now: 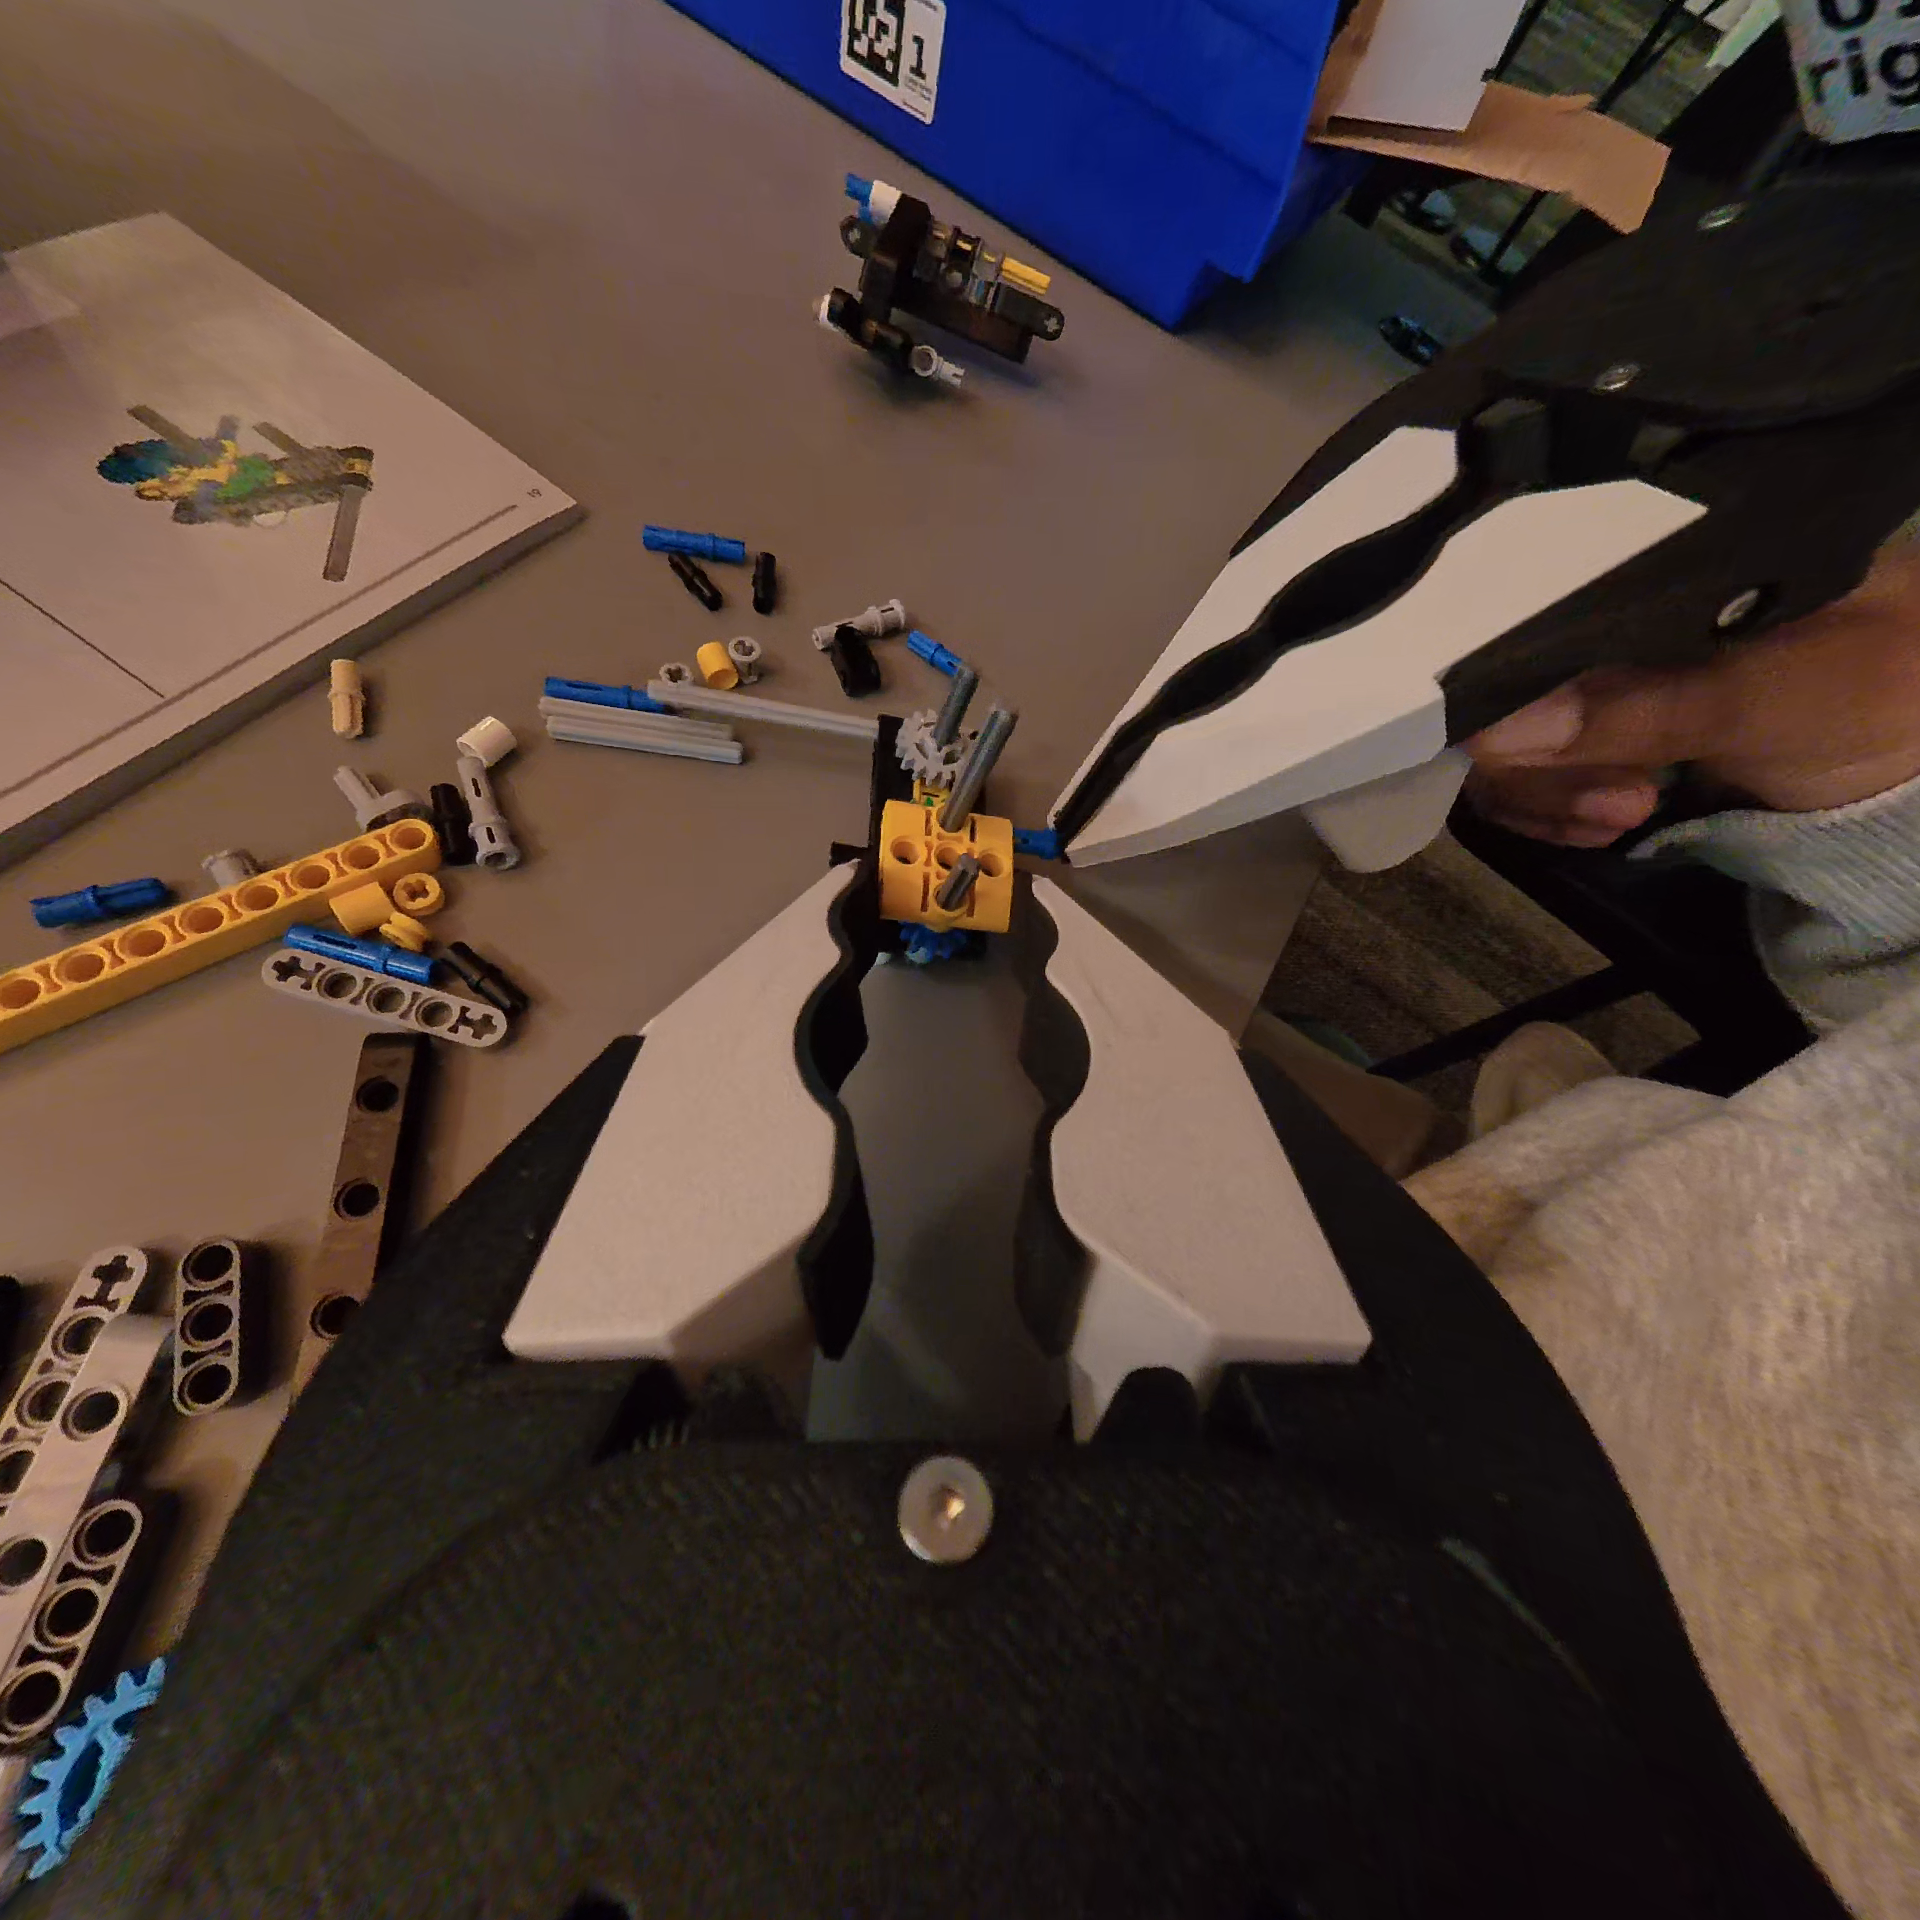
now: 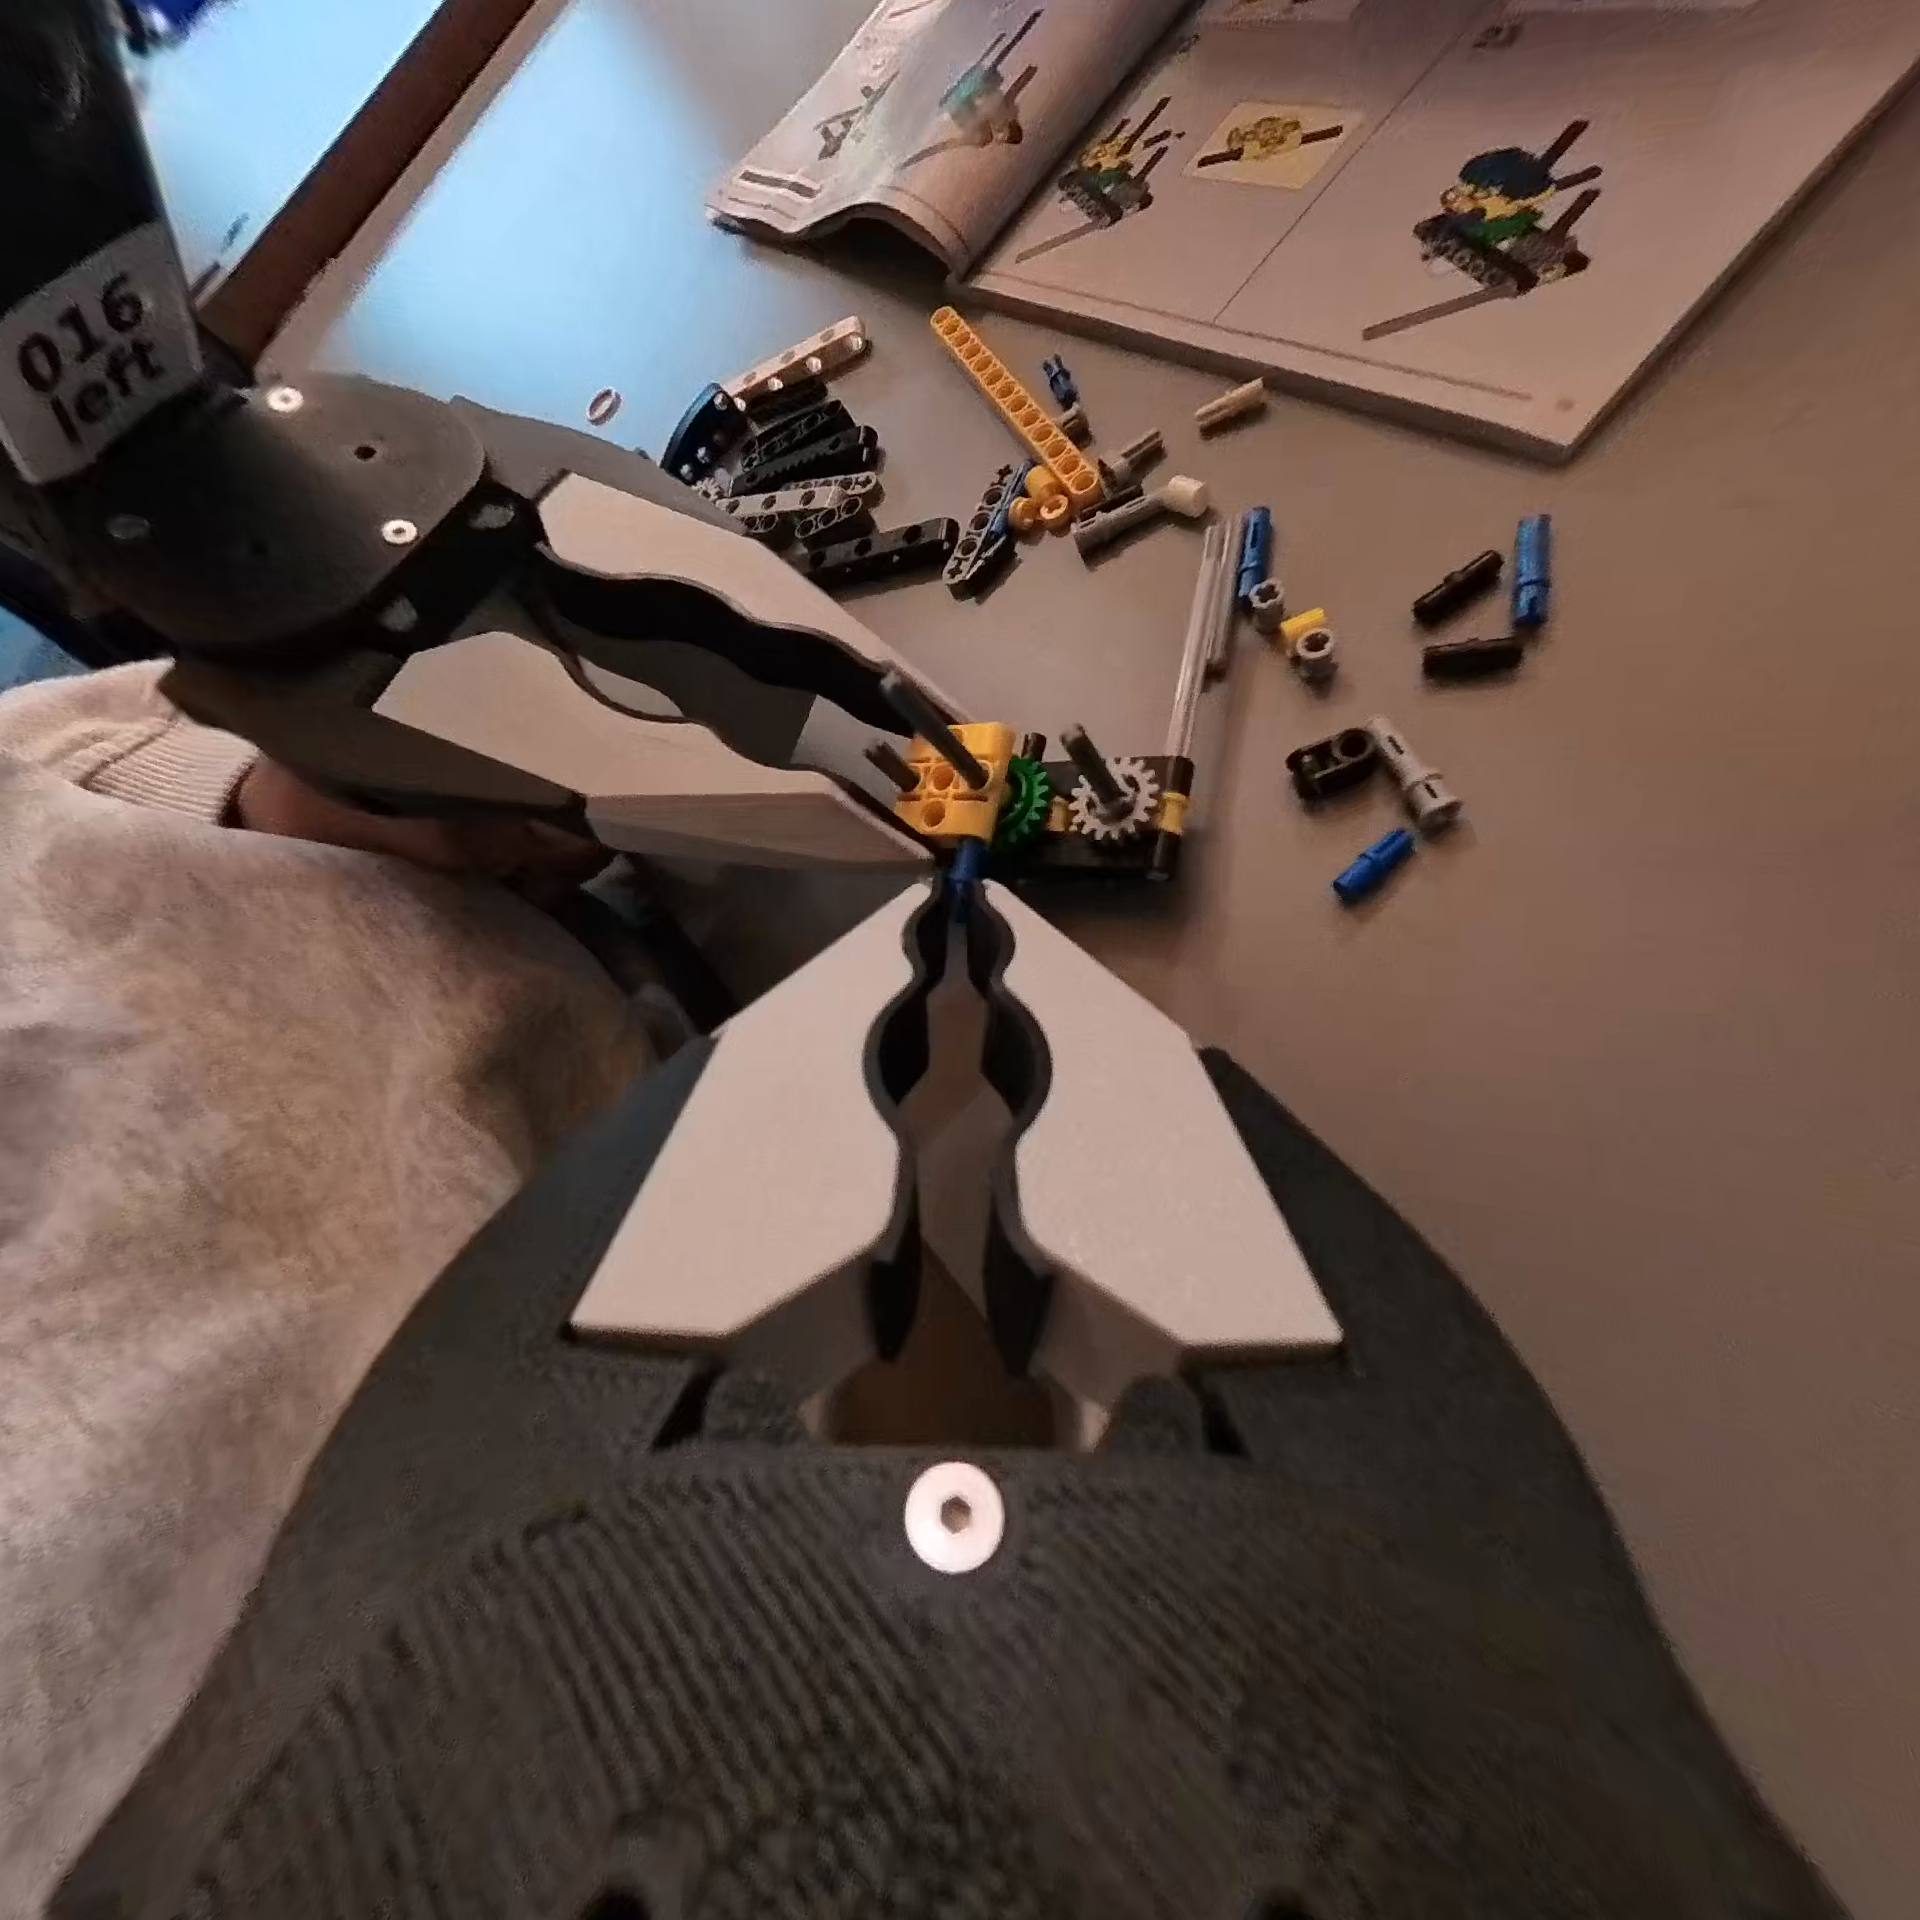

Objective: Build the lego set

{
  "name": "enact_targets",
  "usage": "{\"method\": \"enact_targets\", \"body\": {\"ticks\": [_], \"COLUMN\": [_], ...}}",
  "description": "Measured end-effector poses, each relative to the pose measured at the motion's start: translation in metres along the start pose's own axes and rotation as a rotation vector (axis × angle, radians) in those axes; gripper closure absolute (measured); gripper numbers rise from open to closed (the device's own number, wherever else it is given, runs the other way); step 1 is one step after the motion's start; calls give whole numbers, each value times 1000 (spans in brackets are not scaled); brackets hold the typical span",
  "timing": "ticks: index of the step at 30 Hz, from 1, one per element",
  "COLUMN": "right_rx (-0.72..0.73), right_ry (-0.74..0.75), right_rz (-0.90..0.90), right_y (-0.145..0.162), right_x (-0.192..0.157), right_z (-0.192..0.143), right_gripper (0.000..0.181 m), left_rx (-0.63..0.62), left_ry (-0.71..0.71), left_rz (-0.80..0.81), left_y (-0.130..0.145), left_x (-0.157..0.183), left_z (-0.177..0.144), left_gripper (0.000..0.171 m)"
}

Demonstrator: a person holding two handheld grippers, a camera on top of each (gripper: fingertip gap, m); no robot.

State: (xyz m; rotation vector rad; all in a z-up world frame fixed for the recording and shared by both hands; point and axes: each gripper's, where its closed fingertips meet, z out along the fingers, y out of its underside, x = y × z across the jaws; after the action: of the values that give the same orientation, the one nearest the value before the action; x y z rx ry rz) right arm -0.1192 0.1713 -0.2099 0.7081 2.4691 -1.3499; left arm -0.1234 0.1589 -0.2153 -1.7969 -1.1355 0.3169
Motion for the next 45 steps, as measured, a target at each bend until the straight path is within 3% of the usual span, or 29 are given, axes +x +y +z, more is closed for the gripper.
{"method": "enact_targets", "body": {"ticks": [8,12,15,18,24,31,37,45], "right_rx": [-25,16,58,62,25,-13,4,-50], "right_ry": [68,49,34,20,49,83,45,148], "right_rz": [-189,-143,-104,-80,-92,-58,116,-80], "right_y": [2,-3,-10,-9,-3,-1,-1,0], "right_x": [0,0,1,0,2,3,4,4], "right_z": [-2,-2,-5,-4,4,5,4,2], "right_gripper": [179,178,157,157,176,177,178,178], "left_rx": [4,10,10,8,1,3,3,-2], "left_ry": [7,20,17,16,34,8,8,13], "left_rz": [-7,-32,-33,-26,-11,7,1,2], "left_y": [0,-1,-1,-1,0,-1,-1,0], "left_x": [2,1,0,0,4,3,3,5], "left_z": [1,1,0,1,2,2,3,4], "left_gripper": [147,147,147,147,147,148,147,147]}}
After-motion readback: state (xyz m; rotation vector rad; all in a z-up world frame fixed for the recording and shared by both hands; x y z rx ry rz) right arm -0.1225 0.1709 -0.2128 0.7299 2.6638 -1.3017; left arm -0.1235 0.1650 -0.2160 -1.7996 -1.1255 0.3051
